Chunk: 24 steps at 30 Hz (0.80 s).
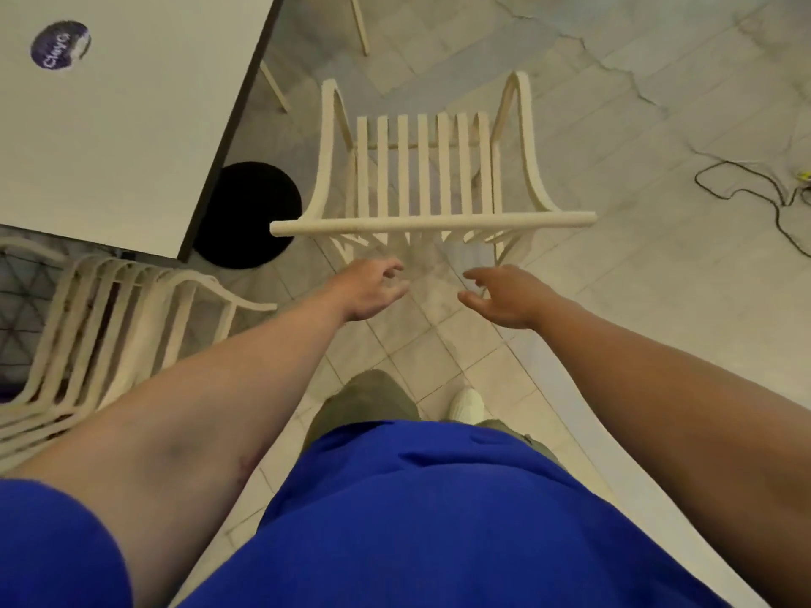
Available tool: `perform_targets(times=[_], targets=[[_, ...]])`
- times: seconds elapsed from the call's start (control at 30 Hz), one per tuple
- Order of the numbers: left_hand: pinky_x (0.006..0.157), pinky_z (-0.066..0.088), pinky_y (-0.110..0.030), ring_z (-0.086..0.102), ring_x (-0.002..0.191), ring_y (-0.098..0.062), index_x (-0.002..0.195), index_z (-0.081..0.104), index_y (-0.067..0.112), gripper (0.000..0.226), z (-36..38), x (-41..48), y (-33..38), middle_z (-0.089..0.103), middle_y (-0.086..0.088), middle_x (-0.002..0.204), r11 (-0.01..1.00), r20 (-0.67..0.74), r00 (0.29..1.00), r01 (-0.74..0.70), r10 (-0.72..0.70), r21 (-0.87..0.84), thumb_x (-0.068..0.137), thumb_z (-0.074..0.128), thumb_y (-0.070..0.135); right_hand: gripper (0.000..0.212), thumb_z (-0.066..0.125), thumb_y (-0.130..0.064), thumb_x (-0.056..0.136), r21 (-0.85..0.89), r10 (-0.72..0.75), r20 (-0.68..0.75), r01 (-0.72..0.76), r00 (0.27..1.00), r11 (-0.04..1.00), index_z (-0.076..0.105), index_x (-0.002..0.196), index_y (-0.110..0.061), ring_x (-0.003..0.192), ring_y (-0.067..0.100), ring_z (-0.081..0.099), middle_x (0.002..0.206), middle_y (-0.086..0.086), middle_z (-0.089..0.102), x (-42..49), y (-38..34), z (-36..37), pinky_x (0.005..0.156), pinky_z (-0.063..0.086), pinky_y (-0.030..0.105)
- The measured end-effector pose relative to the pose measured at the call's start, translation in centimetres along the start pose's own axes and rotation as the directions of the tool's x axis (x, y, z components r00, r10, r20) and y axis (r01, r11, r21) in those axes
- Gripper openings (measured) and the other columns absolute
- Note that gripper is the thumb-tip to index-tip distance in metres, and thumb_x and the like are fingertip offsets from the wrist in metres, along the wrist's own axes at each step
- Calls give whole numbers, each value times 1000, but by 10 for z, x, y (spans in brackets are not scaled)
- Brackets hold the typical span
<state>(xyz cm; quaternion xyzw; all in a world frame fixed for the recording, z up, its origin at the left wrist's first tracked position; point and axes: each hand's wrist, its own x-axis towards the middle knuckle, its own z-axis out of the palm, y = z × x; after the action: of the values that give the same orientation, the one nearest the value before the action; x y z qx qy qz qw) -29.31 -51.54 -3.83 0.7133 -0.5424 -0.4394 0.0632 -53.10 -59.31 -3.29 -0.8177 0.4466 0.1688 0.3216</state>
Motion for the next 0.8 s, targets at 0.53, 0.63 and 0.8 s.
perform_targets(times=[0.53, 0.63, 0.8], targets=[[93, 48, -38, 56, 113, -24, 150, 39, 37, 66, -96, 95, -31, 54, -3, 136, 865, 174, 974, 39, -145, 501, 90, 66, 30, 53, 68, -25, 87, -289, 44, 205, 17, 978, 957, 49, 136, -30, 99, 22, 59, 118, 1, 61, 128, 9, -64, 89, 52, 42], [89, 50, -39, 57, 102, -19, 145, 42, 44, 63, -97, 106, -37, 59, 3, 126, 876, 258, 955, 5, -147, 482, 89, 64, 24, 61, 65, -17, 86, -267, 83, 232, -18, 969, 963, 45, 140, -38, 93, 20, 60, 113, -1, 60, 132, 14, -64, 85, 53, 41], [80, 48, -36, 52, 89, -18, 146, 34, 52, 69, -90, 120, -34, 55, 5, 112, 874, 330, 935, -48, -131, 483, 91, 56, 17, 77, 60, -9, 85, -287, 138, 238, -66, 961, 955, 33, 147, -46, 94, 18, 58, 120, -1, 59, 133, 34, -68, 83, 53, 35]])
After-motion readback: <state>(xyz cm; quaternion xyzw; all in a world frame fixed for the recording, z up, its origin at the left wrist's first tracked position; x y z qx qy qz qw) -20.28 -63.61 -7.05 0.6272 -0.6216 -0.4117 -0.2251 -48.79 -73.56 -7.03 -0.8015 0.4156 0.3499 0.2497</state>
